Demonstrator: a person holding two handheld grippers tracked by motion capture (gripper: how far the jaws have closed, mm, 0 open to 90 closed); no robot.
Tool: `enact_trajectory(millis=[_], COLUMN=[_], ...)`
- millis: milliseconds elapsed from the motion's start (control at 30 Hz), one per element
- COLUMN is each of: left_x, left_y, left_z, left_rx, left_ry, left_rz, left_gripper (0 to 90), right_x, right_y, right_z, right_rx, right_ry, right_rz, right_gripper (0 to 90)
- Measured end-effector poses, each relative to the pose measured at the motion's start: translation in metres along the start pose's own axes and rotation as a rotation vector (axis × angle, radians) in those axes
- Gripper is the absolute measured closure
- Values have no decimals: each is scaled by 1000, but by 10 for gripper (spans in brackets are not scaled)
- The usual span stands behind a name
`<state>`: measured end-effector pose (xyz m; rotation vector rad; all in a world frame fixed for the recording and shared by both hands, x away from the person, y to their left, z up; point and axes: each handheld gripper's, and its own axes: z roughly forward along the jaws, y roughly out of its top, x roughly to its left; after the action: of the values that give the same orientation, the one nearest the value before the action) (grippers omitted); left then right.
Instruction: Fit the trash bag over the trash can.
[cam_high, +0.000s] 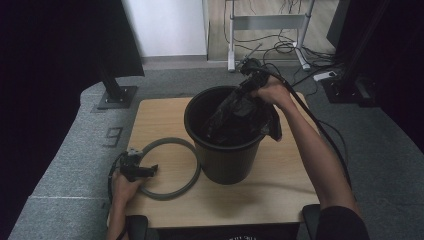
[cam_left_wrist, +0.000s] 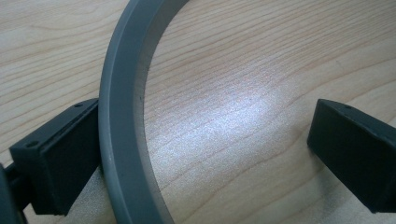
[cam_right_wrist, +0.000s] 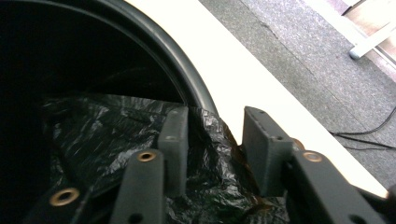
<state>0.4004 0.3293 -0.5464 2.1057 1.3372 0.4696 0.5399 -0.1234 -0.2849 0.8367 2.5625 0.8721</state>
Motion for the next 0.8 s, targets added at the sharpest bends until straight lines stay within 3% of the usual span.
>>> enact_trajectory(millis=[233, 500, 667, 800], left_x=[1, 4, 5, 5], left_y=[0, 2, 4, 8], left_z=[0, -4, -11, -21], left_rx=[1, 16, 21, -9], left_ry=[-9, -24, -36, -55], left_rz=[10, -8, -3, -10], left_gripper=[0, 14, 28, 27], right_x=[-8, -5, 4, 11], right_y=[-28, -64, -78, -86], right_z=[-28, -52, -60, -66], right_rx=[-13, -47, -67, -74], right_ry=[9, 52, 63, 62], right_rz=[51, 93, 90, 99], right_gripper=[624, 503, 452, 399])
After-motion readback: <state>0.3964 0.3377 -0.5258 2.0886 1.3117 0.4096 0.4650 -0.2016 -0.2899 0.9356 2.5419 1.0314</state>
